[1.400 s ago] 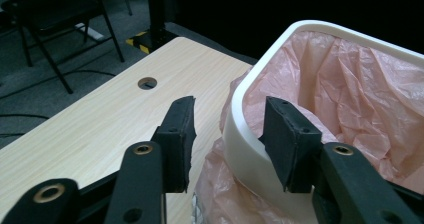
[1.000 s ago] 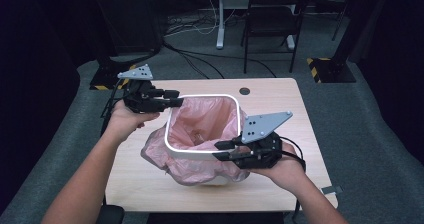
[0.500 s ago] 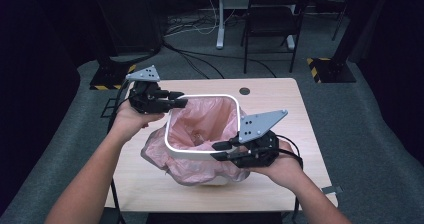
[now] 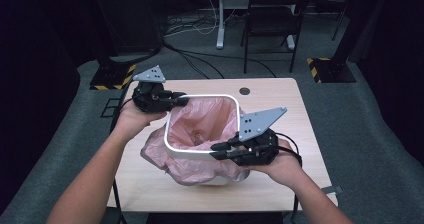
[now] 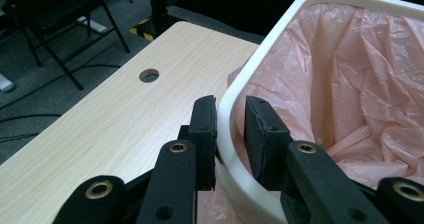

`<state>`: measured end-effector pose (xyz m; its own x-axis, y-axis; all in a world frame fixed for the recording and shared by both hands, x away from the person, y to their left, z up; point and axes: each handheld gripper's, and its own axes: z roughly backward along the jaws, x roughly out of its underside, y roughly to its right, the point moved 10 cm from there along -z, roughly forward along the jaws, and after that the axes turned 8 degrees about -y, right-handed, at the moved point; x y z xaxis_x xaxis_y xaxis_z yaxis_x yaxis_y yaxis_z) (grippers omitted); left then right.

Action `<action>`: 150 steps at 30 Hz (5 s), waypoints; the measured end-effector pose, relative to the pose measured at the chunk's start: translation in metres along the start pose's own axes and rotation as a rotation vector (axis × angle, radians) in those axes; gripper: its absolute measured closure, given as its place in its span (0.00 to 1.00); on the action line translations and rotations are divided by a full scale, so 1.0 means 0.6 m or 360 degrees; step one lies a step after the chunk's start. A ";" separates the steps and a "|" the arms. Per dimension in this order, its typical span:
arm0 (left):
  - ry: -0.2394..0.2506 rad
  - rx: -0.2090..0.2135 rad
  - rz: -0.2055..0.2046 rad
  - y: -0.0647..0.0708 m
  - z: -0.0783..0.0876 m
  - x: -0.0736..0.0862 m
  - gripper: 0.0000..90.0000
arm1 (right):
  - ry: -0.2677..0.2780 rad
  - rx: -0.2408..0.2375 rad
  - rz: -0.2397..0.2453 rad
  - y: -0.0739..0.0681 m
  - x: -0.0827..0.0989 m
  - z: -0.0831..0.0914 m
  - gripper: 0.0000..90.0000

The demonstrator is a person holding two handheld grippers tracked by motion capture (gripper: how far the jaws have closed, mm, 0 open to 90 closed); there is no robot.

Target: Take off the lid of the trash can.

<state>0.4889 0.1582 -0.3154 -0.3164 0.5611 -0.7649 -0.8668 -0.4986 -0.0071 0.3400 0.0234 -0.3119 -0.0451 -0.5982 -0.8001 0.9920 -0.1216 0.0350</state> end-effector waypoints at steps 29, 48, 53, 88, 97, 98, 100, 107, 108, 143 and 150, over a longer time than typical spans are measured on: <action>-0.0052 0.0047 0.0025 -0.003 -0.001 -0.006 0.85 | -0.0102 -0.0135 0.0089 -0.002 -0.004 -0.013 0.92; -0.0046 0.0018 0.0043 -0.001 0.020 -0.032 0.84 | -0.0072 -0.0176 0.0119 0.004 -0.023 0.012 0.92; -0.0050 0.0005 0.0044 0.000 0.029 -0.040 0.84 | -0.0076 -0.0169 0.0140 0.004 -0.030 0.018 0.92; 0.0374 -0.0064 0.0150 -0.017 0.151 -0.071 0.48 | -0.0104 -0.0066 0.0216 -0.009 -0.055 0.054 0.92; 0.0378 -0.0148 0.0181 -0.035 0.171 -0.032 0.47 | -0.0085 0.0027 0.0166 0.004 -0.042 0.071 0.92; 0.0367 -0.0147 0.0178 -0.034 0.168 -0.028 0.47 | -0.0083 0.0043 0.0160 0.006 -0.040 0.074 0.92; 0.0339 -0.0149 0.0158 -0.032 0.161 -0.021 0.47 | -0.0083 0.0073 0.0151 0.011 -0.036 0.080 0.92; 0.0309 -0.0145 0.0124 -0.022 0.139 -0.006 0.47 | -0.0075 0.0151 0.0072 0.030 -0.017 0.095 0.92; 0.0308 -0.0145 0.0123 -0.020 0.137 -0.004 0.47 | -0.0071 0.0161 0.0062 0.031 -0.015 0.097 0.92; 0.0269 -0.0150 0.0099 -0.011 0.112 0.021 0.47 | 0.0001 0.0491 -0.0142 0.070 0.058 0.175 0.92; 0.0268 -0.0150 0.0097 -0.009 0.110 0.021 0.47 | 0.0017 0.0587 -0.0198 0.085 0.078 0.188 0.92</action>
<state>0.4642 0.2119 -0.2825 -0.2912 0.4133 -0.8628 -0.8058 -0.5920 -0.0117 0.3751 -0.0999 -0.2798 -0.1590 -0.5528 -0.8180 0.8697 -0.4706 0.1490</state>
